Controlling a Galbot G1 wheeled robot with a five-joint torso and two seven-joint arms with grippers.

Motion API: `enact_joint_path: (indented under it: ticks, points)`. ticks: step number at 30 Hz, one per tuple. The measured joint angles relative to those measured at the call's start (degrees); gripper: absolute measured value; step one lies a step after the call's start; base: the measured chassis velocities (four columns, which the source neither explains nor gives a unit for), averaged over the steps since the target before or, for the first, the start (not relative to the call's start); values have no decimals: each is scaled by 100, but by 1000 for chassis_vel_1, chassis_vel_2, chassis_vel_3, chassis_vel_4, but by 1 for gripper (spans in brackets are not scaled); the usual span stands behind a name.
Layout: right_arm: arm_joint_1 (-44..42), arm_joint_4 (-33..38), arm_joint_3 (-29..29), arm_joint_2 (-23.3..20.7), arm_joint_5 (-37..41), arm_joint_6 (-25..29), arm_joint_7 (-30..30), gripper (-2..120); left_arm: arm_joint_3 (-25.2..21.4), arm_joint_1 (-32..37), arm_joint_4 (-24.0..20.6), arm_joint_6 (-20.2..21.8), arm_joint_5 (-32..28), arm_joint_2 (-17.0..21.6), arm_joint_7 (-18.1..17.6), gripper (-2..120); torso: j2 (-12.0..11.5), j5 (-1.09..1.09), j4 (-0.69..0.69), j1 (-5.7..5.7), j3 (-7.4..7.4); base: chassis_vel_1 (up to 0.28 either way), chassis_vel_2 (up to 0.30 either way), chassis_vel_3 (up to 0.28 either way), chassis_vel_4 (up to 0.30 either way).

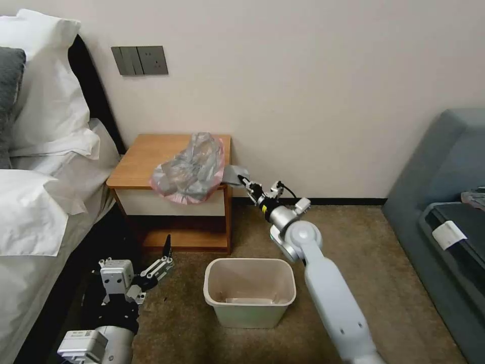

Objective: Pick up the garbage bag from the table and place it over the trash can.

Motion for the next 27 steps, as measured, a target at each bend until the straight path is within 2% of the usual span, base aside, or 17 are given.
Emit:
enact_joint_path:
  ticks: [1,3,4,6,8,11,12,15,27]
  points:
    - [0,0,0,0,0,0,0,0,0,0,0,0,0,0,0,100,0,0,0,0,0,0,0,0,0]
    - [-335,698,-65,-120,125,37,319,0,27,-78,0,-44,13,4,-1,100,0,0,1,0,0,0,0,0,0]
    - [-335,698,-65,-120,125,37,319,0,27,-78,0,-44,13,4,-1,100,0,0,1,0,0,0,0,0,0]
    - [-730,1406,-80,-222,129,48,569,0,44,-121,0,-71,20,9,-3,100,0,-1,1,0,0,0,0,0,0]
    - [-898,1619,-79,-260,61,47,592,0,46,-125,0,-74,21,8,-4,100,0,0,1,0,0,0,0,0,0]
    - [-1655,2353,-55,-440,-120,-2,620,0,47,-135,0,-95,47,30,-6,100,0,0,0,-1,0,0,0,0,0]
    - [-1655,2353,-55,-440,-120,-2,620,0,47,-135,0,-95,47,30,-6,100,0,0,0,-1,0,0,0,0,0]
    - [-2456,2928,-58,-626,-438,-67,613,0,47,-183,0,-196,160,163,-11,100,0,0,-1,-1,-1,0,0,0,0]
    - [-3378,3199,266,-913,-1255,-229,465,0,134,-358,1,-250,193,239,-21,100,0,-1,1,-1,1,0,0,0,0]
